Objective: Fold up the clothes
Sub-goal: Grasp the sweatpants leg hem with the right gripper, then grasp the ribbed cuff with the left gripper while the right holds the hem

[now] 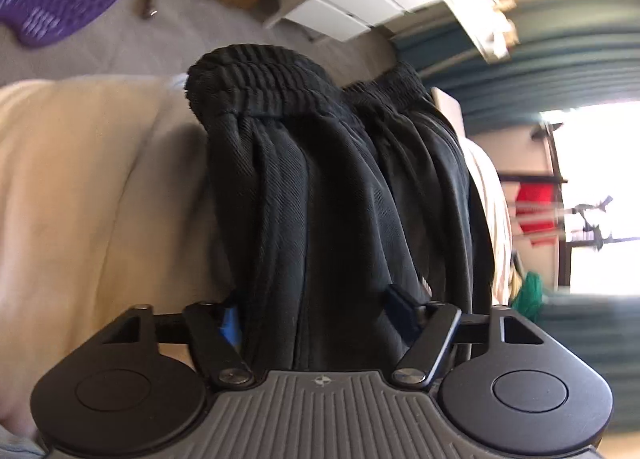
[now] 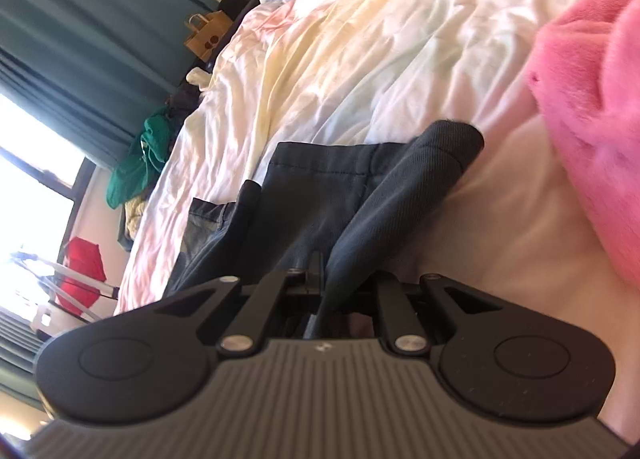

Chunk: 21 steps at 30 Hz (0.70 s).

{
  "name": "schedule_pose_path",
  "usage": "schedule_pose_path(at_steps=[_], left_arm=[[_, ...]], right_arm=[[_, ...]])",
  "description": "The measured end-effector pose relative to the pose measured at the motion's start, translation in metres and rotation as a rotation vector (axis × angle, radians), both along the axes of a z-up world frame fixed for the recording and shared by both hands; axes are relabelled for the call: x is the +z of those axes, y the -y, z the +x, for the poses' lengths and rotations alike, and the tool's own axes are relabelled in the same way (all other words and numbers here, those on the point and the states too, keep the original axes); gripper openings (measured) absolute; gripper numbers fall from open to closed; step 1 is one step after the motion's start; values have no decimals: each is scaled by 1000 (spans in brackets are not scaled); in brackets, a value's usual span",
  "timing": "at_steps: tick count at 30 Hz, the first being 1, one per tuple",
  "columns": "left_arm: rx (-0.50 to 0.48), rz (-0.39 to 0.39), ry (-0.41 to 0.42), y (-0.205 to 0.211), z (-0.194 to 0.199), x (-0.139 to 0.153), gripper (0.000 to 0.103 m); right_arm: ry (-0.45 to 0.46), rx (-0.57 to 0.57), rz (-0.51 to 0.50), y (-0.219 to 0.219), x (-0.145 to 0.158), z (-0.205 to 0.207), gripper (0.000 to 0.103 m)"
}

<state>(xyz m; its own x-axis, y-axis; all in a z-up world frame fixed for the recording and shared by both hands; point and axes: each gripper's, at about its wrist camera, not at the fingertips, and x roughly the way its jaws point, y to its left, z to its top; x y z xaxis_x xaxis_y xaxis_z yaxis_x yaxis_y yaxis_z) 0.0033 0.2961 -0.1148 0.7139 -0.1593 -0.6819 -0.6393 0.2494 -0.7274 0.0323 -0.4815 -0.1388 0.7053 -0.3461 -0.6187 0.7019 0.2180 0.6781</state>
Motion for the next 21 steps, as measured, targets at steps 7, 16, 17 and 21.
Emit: schedule_pose_path(at_steps=[7,16,17,21], left_arm=[[18,26,116,5,-6,14,11],[-17,90,325,-2,-33,78,10],[-19,80,332,-7,-33,86,9],[-40,62,310,-22,15,118,9]], right_arm=[[44,-28,-17,-7,3,-11,7],[157,-66,-108,-25,41,-43,7],[162,-59,-124,-26,46,-42,7],[168,-8,-179,-25,74,-17,7]])
